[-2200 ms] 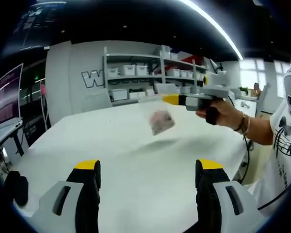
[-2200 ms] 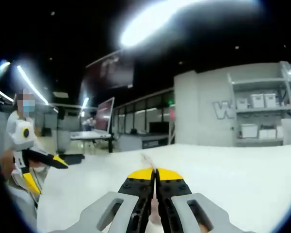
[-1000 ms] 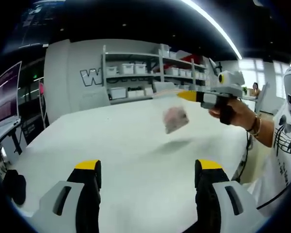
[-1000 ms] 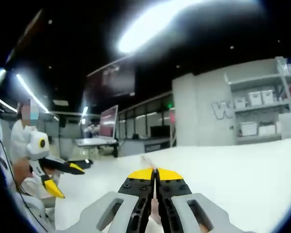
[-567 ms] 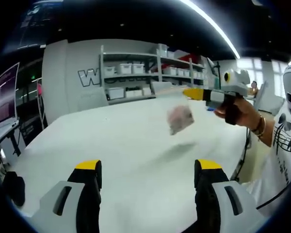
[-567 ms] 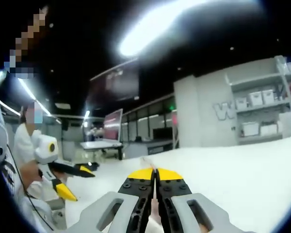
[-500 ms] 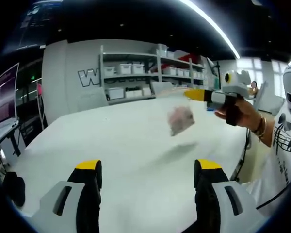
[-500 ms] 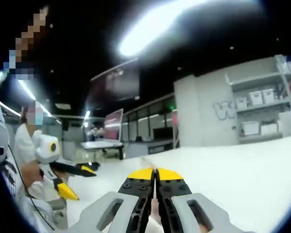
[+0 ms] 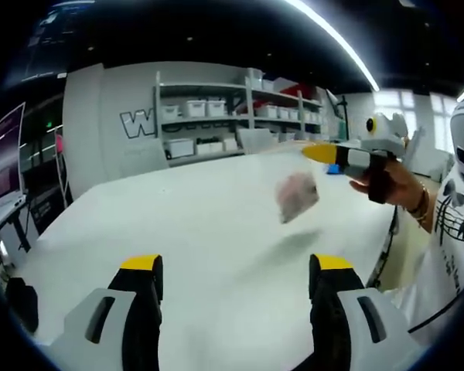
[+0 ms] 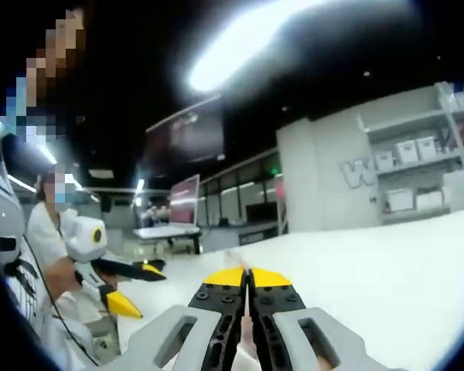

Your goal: Open the resealable bag by pulling the two sides of the seal apart until the entire bag opening is separated and visibly accessible.

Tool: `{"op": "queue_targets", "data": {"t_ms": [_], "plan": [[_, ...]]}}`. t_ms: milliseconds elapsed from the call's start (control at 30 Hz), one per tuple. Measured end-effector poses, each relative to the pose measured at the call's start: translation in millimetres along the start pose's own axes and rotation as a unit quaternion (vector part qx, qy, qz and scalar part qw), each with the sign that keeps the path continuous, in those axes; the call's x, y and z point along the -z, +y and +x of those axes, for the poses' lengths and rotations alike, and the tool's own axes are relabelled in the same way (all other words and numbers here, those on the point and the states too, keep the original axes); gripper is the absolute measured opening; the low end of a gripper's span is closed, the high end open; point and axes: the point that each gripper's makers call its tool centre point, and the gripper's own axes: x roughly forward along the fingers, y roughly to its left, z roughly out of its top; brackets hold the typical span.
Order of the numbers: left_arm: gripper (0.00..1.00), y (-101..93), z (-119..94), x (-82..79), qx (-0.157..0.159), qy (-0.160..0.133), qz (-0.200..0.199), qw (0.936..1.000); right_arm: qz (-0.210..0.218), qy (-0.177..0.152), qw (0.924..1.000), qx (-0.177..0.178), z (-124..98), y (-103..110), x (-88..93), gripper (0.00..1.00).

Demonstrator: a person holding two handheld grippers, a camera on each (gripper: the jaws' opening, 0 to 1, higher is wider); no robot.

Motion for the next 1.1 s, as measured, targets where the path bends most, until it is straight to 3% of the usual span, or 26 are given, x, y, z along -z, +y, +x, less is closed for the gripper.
{"op": "queue_targets", "data": {"t_ms": [1100], "plan": [[0.74, -7.4, 4, -0.8, 0.010, -0.003, 0.002, 0.9999, 0.026, 0.001, 0.9995, 0.016, -37, 11, 6.3, 0.00]]}}
